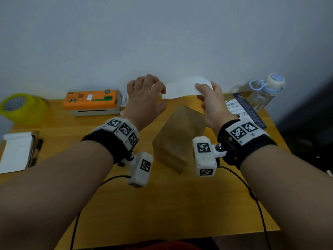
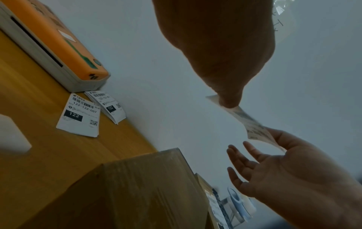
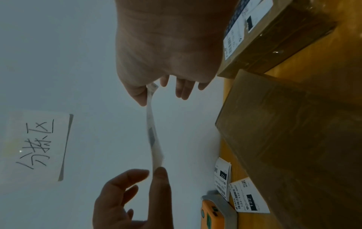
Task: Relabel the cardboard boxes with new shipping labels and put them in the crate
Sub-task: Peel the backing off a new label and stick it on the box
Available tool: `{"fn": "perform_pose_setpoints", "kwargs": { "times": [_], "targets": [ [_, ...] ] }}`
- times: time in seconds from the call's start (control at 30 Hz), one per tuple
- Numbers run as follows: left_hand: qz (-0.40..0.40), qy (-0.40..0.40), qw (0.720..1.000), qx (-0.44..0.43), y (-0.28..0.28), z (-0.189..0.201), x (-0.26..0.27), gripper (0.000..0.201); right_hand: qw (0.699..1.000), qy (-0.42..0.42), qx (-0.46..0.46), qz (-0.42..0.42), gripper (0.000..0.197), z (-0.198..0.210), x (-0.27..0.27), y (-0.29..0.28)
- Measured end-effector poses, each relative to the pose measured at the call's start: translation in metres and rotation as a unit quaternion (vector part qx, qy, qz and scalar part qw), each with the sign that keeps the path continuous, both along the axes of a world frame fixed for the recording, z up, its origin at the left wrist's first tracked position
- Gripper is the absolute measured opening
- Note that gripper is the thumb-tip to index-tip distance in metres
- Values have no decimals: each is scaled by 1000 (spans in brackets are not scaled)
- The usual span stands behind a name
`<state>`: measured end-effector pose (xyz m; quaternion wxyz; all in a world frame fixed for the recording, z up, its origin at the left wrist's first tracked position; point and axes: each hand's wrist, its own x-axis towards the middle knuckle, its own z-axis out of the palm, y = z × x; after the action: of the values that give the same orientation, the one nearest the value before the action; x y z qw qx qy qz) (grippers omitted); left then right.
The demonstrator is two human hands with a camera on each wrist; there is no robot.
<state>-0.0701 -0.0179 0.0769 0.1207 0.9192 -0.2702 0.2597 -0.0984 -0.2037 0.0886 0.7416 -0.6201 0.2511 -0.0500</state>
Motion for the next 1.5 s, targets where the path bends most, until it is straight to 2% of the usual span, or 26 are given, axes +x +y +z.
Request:
{"fn": "perform_pose_setpoints", "kwargs": {
  "times": [0.1,0.2,0.3,0.37,0.43,0.5,0.53,0.63,0.67,0.77,0.87,0.93,0.97,1.03,1.07,1.13,1.2,1.33,1.43,1.5],
  "targets": [
    [0,37,999,-12,-9,4,-6,24,1000,6,15,23,51,-1,-5,-7],
    [-5,76,996,-42,-16,5,-10,12,999,20,-19,47,48,-3,-6,-17],
    [-3,121,990,-77,-26,4,-14,9,996,17,-42,81,27,-4,-7,-29],
    [28,178,979,-97,-33,1,-16,11,992,6,-58,111,16,-4,-9,-36],
    [64,247,957,-140,-40,0,-18,13,983,-4,-97,157,40,-4,-11,-42],
    [75,307,926,-208,-47,2,-21,12,970,-4,-134,203,66,-4,-12,-50],
    [72,330,908,-249,-49,3,-22,11,963,-10,-159,219,66,-5,-12,-55],
    [62,423,837,-342,-55,7,-31,3,944,-33,-215,247,36,-12,-11,-71],
    [73,460,810,-356,-57,6,-33,11,943,-30,-216,253,29,-16,-9,-76],
    [160,566,721,-365,-56,-2,-37,22,930,-4,-235,282,20,-29,-7,-77],
    [254,618,655,-353,-56,-14,-43,14,906,35,-256,335,20,-43,-10,-69],
    [267,635,616,-382,-59,-18,-46,6,900,43,-270,339,21,-52,-12,-64],
    [270,641,605,-386,-61,-18,-49,6,901,46,-274,334,22,-56,-13,-62],
    [273,642,603,-387,-62,-19,-52,3,902,53,-287,319,27,-63,-14,-59],
    [271,628,611,-398,-63,-20,-52,10,902,57,-291,313,28,-66,-13,-59],
    [265,580,643,-425,-61,-25,-48,18,905,66,-285,308,27,-70,-13,-60],
    [263,539,676,-427,-58,-32,-42,13,906,68,-290,300,28,-75,-11,-60],
    [257,515,725,-378,-52,-37,-31,19,868,37,-427,251,36,-85,-6,-53],
    [242,498,755,-351,-48,-37,-30,21,837,66,-495,223,32,-83,-9,-45],
    [244,489,763,-344,-44,-39,-29,19,824,86,-512,226,34,-81,-9,-39]
  ]
}}
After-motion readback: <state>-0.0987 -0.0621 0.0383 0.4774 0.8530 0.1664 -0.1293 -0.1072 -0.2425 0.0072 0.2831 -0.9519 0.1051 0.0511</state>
